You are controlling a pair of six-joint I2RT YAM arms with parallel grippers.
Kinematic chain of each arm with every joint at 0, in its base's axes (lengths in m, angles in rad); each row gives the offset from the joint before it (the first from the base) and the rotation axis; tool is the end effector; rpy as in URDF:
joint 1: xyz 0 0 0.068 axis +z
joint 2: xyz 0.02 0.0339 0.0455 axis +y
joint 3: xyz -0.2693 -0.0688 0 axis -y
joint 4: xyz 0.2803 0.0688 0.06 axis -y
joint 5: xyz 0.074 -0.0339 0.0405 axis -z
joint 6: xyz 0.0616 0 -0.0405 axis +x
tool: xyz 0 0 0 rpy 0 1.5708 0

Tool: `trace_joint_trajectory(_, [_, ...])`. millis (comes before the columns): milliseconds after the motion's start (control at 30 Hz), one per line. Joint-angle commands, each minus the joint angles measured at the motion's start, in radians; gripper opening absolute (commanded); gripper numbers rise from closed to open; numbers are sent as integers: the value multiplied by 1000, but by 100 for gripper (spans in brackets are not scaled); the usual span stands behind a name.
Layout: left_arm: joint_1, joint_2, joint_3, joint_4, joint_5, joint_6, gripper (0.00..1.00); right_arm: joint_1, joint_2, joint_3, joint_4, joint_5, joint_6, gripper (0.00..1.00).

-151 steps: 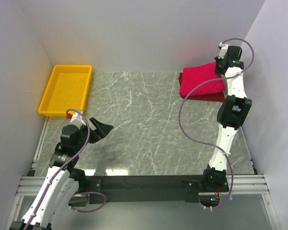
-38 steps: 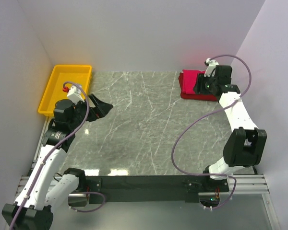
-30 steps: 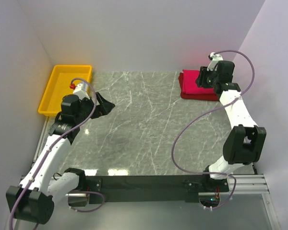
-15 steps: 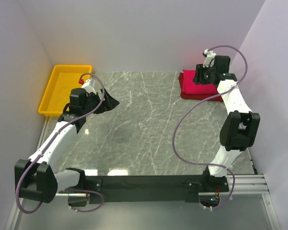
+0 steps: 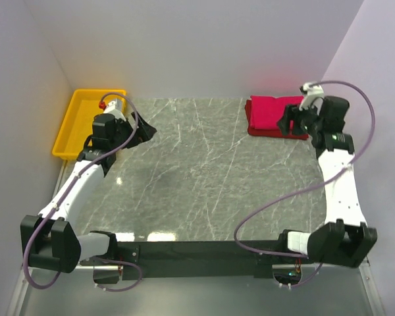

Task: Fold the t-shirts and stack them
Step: Neatly place the folded tshirt to the corner

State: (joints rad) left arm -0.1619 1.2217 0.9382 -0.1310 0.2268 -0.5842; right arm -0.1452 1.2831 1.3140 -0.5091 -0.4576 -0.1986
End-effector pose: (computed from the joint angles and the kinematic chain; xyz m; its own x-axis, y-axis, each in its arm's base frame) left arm 0.3298 -0.0679 0.2918 -0.5302 -0.4579 -0.7136 0.0812 0.8103 -0.5804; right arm 0.3371 -0.0218 0.3809 -0.3954 -0.1211 -0.9105 -0.3431 0.9390 0.0241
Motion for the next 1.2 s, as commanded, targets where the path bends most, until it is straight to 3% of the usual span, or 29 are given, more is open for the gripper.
trace_joint_trajectory(0, [13,-44,54,-5,-90,-5,99,-39,-89,-109,70,14,38,71])
trace_joint_trajectory(167, [25,-76,60,-18,-121,4,99,-53,-186,-194,92,164,82,87])
trace_joint_trajectory(267, [25,-88,62,-21,-113,10,99,-57,-225,-219,109,223,106,88])
trace_joint_trajectory(333, [25,-91,68,-38,-109,23,99,-57,-263,-246,126,313,142,94])
trace_joint_trajectory(867, [27,-188,48,-99,-136,87,99,-57,-369,-329,104,536,255,95])
trace_joint_trajectory(1167, [28,-197,34,-93,-121,90,99,-57,-415,-375,115,560,248,94])
